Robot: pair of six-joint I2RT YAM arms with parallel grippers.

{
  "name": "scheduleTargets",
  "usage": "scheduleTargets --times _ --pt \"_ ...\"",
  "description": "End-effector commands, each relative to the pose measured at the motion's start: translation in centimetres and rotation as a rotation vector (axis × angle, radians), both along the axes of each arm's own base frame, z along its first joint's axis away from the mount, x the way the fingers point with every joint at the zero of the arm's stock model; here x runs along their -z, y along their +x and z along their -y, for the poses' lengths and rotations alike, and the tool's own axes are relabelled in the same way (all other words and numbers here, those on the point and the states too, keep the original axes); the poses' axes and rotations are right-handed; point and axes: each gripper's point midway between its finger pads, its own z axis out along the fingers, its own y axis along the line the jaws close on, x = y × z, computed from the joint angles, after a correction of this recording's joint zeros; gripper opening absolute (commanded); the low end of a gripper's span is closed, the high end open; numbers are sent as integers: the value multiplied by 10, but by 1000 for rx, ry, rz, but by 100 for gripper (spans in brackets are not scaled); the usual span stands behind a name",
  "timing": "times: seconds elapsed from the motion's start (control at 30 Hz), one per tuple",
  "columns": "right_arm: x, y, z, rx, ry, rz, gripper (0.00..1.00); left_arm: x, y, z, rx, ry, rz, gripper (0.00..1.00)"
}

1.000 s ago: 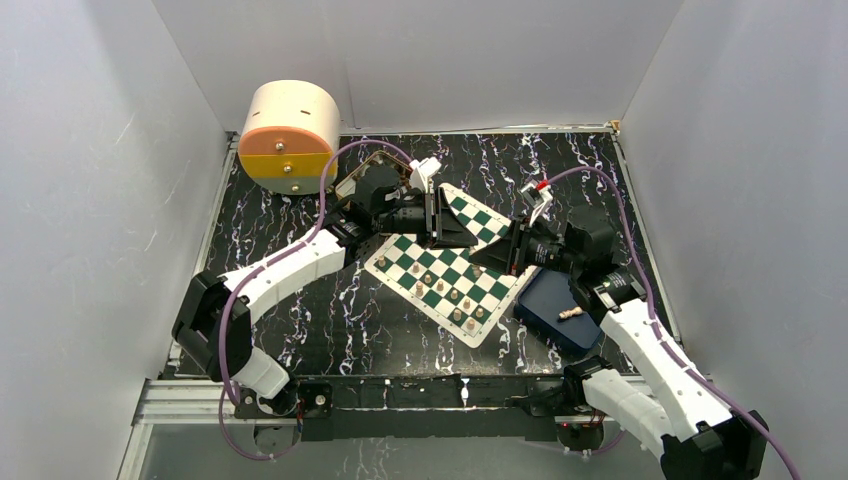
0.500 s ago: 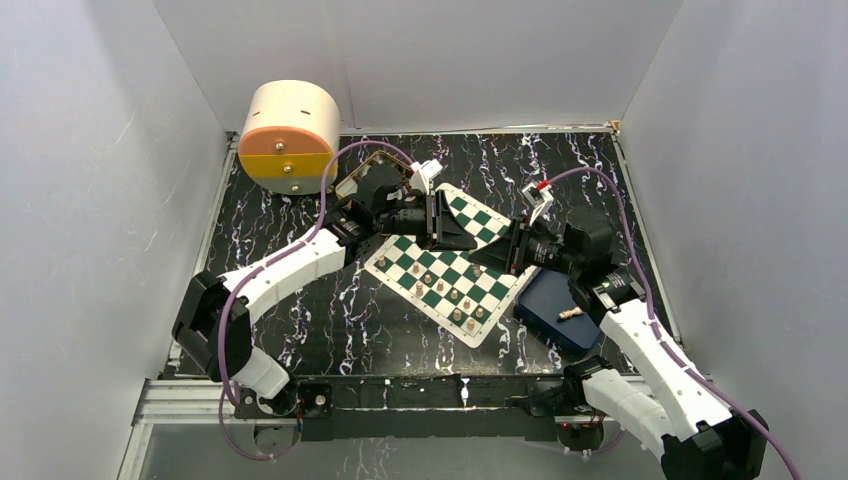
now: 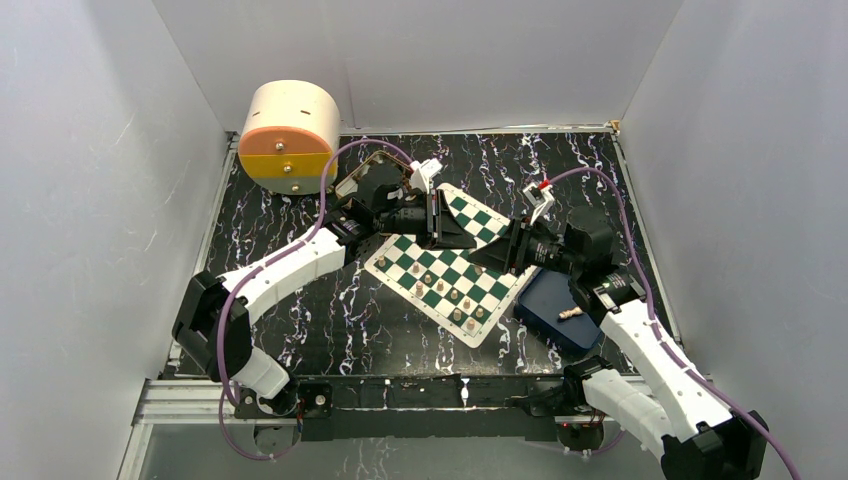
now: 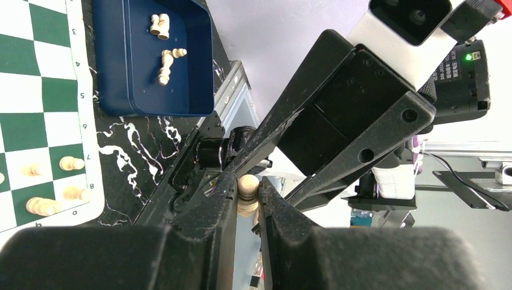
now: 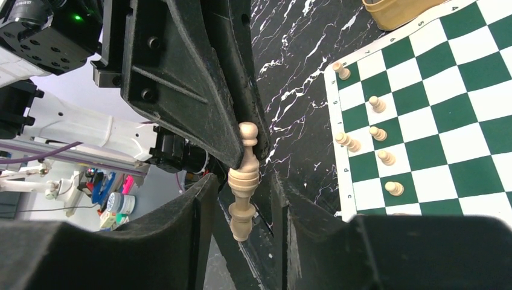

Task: Set up the chess pieces on the board
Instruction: Place the chess piece on the chessboard.

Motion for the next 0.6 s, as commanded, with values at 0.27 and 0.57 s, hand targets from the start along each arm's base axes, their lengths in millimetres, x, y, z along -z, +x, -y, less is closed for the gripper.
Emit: scheduleTargets --times 0.27,0.57 --pt "-4 -14 0 -36 25 28 43 -39 5 -1 -44 -67 89 8" --pt "4 -15 4 -21 2 16 26 -35 24 -13 -120 -20 177 8"
